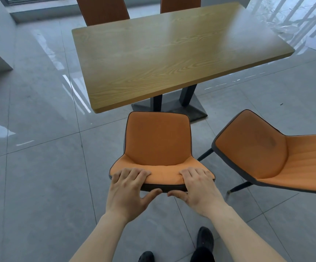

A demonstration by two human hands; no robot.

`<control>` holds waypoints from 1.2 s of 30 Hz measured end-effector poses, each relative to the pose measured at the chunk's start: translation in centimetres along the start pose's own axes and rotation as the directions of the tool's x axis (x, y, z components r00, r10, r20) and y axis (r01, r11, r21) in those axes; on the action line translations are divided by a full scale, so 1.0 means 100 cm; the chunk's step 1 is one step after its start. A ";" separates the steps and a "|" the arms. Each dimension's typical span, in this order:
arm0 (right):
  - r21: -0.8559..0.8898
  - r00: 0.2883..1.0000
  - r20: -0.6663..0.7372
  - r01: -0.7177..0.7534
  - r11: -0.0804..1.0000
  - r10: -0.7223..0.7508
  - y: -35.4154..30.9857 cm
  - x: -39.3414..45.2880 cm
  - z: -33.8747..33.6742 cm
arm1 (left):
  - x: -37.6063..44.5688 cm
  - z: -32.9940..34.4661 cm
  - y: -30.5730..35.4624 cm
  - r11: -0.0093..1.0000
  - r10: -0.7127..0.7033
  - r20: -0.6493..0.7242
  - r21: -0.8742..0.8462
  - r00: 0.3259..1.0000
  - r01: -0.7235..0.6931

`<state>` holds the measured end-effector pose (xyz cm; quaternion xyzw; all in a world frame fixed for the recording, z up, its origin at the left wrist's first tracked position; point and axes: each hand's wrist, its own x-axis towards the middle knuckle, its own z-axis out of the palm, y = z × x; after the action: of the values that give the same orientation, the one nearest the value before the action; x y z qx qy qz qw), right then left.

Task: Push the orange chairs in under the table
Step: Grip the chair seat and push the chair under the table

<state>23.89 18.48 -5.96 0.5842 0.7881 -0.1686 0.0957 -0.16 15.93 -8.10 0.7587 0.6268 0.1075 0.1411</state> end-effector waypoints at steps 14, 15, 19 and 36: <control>-0.046 1.000 -0.002 -0.018 0.999 0.017 0.005 0.077 -0.031 | 0.078 -0.007 -0.029 1.000 -0.011 -0.011 0.022 1.000 0.011; -0.039 1.000 -0.003 -0.027 0.999 0.027 0.005 0.080 -0.034 | 0.083 -0.008 -0.029 1.000 -0.014 -0.015 0.021 1.000 0.014; -0.025 0.999 -0.002 -0.044 0.999 0.044 0.008 0.090 -0.044 | 0.097 -0.012 -0.027 0.999 -0.026 -0.028 0.026 0.999 0.026; -0.062 0.998 0.004 -0.055 0.997 0.056 0.010 0.102 -0.046 | 0.111 -0.010 -0.037 1.000 0.009 -0.035 0.026 0.999 -0.008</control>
<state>21.99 29.49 -5.38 0.6022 0.7761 -0.1433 0.1206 -1.80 27.57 -8.56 0.7612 0.6272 0.1135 0.1196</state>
